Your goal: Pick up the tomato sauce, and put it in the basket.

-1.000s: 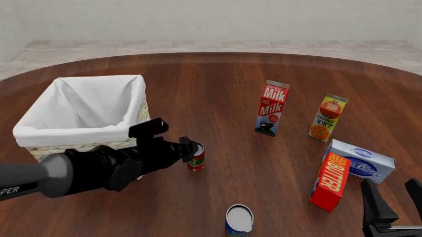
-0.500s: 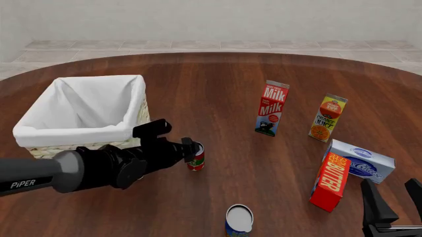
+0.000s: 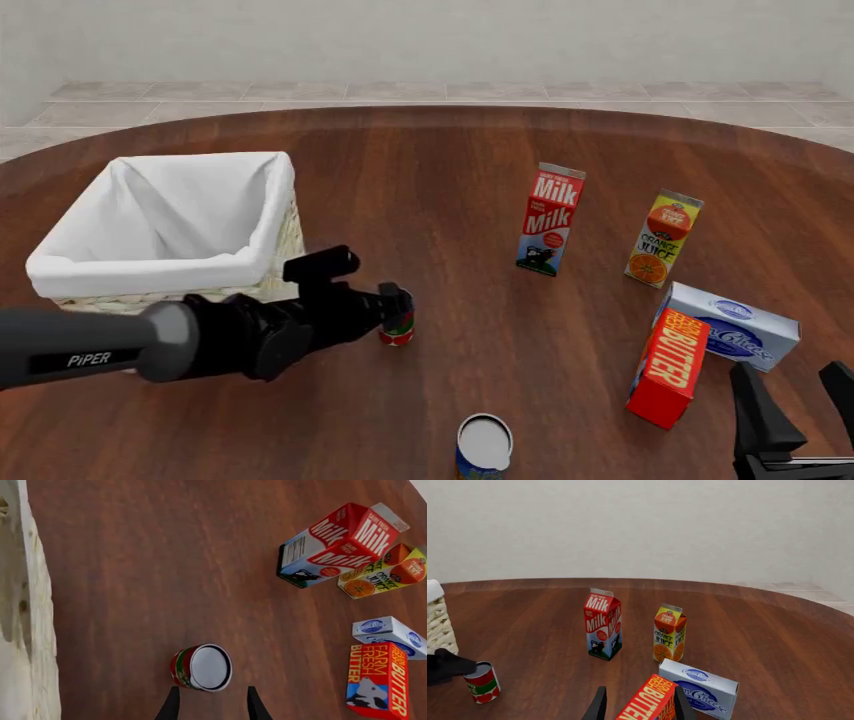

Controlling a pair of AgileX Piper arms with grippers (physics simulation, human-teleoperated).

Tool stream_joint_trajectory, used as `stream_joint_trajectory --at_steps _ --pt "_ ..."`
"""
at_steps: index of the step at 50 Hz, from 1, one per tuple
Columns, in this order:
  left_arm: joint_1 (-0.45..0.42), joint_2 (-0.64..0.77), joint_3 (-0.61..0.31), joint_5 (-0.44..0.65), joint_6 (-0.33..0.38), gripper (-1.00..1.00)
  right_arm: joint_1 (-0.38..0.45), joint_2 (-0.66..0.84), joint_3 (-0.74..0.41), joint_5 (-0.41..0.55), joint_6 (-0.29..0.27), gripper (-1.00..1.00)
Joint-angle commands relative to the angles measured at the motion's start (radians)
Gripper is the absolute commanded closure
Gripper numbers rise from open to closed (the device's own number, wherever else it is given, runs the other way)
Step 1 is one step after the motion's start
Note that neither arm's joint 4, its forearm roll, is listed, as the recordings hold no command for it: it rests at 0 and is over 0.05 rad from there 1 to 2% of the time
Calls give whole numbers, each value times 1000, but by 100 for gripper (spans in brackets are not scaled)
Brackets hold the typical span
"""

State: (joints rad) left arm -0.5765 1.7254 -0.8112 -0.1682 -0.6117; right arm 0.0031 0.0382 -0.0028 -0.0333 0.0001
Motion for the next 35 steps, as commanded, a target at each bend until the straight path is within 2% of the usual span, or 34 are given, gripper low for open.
stream_joint_trajectory --at_steps 1,35 --pt "-3 31 -16 -9 -2 -100 -3 -5 1 4 0 -100" --pt "0 78 -50 -12 18 -100 -3 -5 1 4 0 -100"
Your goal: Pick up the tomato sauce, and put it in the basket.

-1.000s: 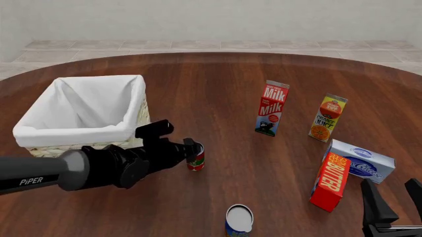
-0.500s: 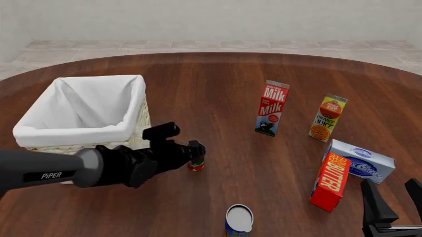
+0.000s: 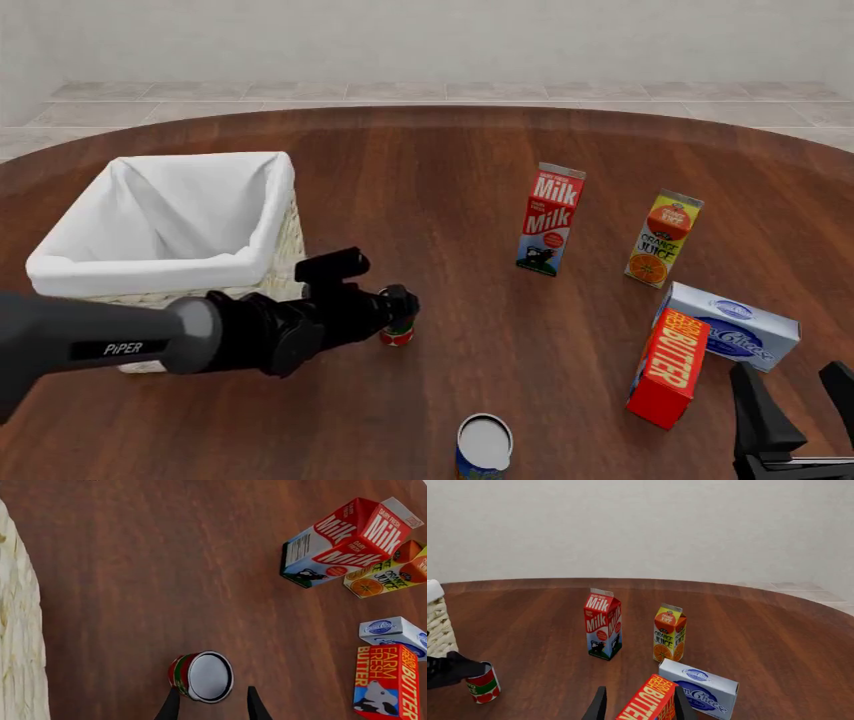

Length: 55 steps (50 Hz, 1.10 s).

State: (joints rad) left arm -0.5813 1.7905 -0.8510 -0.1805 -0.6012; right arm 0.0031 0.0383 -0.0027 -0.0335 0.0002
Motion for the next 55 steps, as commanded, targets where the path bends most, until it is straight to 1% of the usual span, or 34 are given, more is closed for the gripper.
stream_joint_trajectory --at_steps 1,16,55 --pt "3 19 -10 -4 4 -100 -3 -5 1 4 0 -100" --pt "6 45 -24 -10 13 -100 -3 -5 1 4 0 -100" --pt "1 125 -65 -24 7 -100 -3 -5 1 4 0 -100"
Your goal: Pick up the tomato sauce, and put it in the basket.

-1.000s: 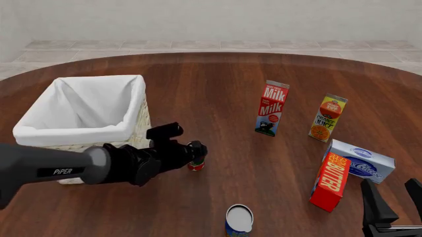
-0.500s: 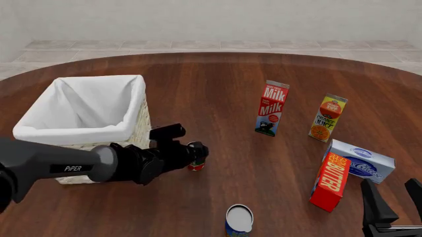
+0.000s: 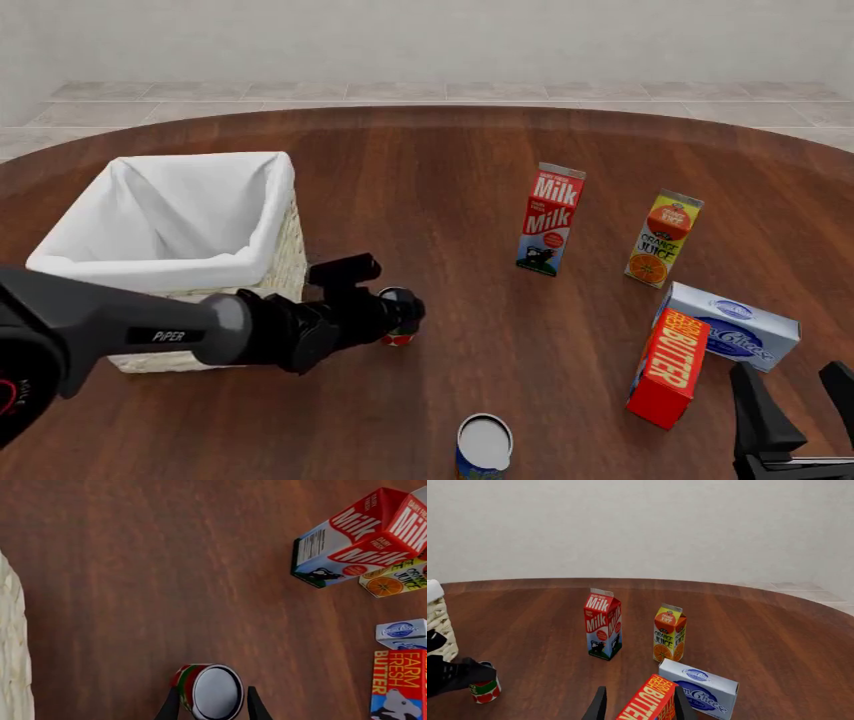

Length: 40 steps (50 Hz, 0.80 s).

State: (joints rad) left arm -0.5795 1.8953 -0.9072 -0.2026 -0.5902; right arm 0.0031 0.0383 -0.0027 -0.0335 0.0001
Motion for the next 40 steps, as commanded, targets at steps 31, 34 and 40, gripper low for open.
stream_joint_trajectory --at_steps 31,34,40 --pt "-9 32 -13 -3 1 100 -3 -5 1 4 0 -100" --pt "-8 34 -11 -5 2 100 -3 -5 1 4 0 -100" --pt "-20 24 -2 -6 -5 100 -3 -5 1 4 0 -100"
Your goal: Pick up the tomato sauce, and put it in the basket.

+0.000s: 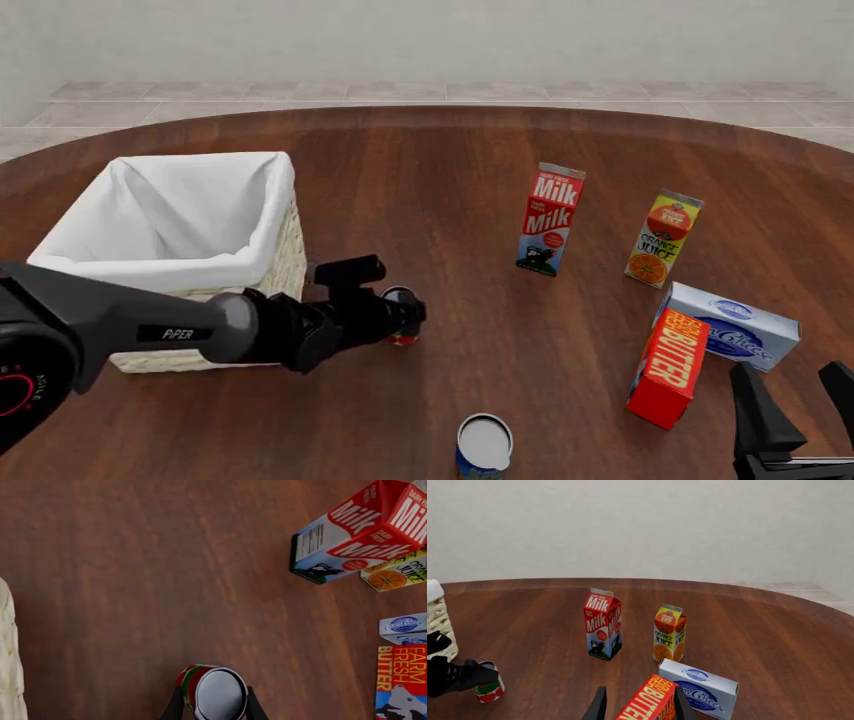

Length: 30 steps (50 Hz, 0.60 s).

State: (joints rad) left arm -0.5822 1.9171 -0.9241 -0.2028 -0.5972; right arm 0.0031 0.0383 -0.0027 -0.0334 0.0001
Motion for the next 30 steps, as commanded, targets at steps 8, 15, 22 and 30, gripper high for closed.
stream_joint_trajectory --at_steps 8,15,22,30 --pt "-14 -43 35 9 19 100 -3 -5 1 4 0 -100" --pt "-15 -88 62 10 40 100 -3 -5 1 4 0 -100" --pt "-24 -118 71 25 31 100 -3 -5 1 4 0 -100" --pt "-35 -136 83 27 8 100 -3 -5 1 4 0 -100"
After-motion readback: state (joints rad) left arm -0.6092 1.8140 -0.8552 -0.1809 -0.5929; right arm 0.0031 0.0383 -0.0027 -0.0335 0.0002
